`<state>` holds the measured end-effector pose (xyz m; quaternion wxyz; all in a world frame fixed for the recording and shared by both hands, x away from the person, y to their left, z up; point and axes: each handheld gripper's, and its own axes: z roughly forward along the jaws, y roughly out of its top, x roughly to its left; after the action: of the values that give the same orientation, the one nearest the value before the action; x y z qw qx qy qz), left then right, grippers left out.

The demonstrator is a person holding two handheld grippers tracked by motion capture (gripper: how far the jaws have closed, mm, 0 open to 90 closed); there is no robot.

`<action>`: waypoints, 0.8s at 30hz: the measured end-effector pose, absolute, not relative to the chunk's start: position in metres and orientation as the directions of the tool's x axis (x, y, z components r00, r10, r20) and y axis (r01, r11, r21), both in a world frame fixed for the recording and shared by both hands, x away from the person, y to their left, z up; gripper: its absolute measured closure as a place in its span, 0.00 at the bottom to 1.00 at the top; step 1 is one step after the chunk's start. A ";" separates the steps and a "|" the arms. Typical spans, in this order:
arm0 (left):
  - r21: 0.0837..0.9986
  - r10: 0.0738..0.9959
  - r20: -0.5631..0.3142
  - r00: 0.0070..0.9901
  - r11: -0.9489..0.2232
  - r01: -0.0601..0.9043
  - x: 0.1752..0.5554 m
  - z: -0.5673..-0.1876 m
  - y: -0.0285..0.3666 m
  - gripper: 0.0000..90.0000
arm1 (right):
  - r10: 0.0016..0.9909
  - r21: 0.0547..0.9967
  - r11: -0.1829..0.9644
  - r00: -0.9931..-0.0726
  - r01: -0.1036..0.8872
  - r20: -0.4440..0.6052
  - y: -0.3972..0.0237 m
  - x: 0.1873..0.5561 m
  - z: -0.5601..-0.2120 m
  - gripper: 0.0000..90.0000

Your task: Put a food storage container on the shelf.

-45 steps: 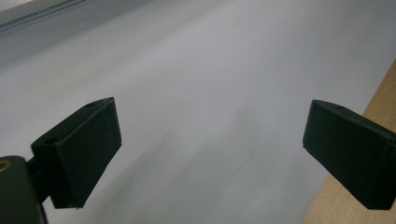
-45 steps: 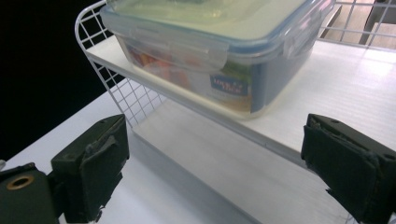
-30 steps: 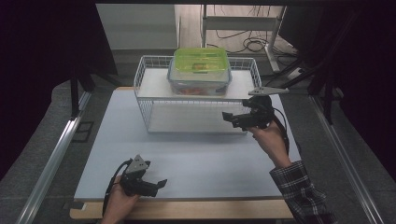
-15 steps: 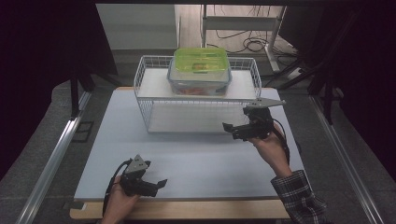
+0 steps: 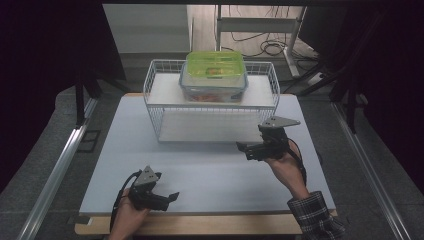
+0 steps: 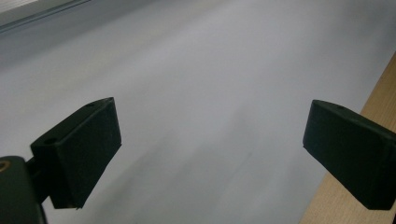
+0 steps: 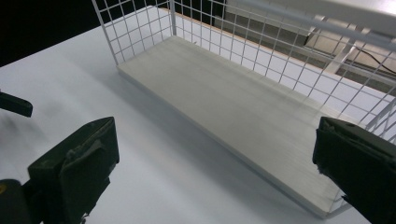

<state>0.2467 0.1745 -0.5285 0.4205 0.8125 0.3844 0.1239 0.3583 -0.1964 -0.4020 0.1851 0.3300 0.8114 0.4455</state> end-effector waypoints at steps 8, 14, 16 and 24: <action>0.778 0.728 -0.116 0.676 -0.357 0.517 0.247 -0.529 0.175 0.04 | 0.701 0.837 0.407 -0.712 0.366 -0.030 -0.197 0.355 -0.417 0.00; 0.779 0.730 -0.119 0.673 -0.351 0.519 0.247 -0.529 0.175 0.04 | 0.703 0.839 0.407 -0.710 0.360 -0.036 -0.201 0.351 -0.429 0.00; 0.780 0.731 -0.119 0.672 -0.350 0.519 0.247 -0.529 0.175 0.04 | 0.707 0.838 0.405 -0.707 0.367 -0.032 -0.202 0.350 -0.434 0.00; 0.782 0.730 -0.121 0.673 -0.348 0.517 0.247 -0.530 0.175 0.03 | 0.707 0.827 0.408 -0.707 0.386 -0.018 -0.206 0.343 -0.448 0.00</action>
<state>0.2471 0.1749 -0.5295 0.4225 0.8112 0.3842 0.1257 0.3433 -0.2064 -0.4475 0.1866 0.3342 0.8179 0.4296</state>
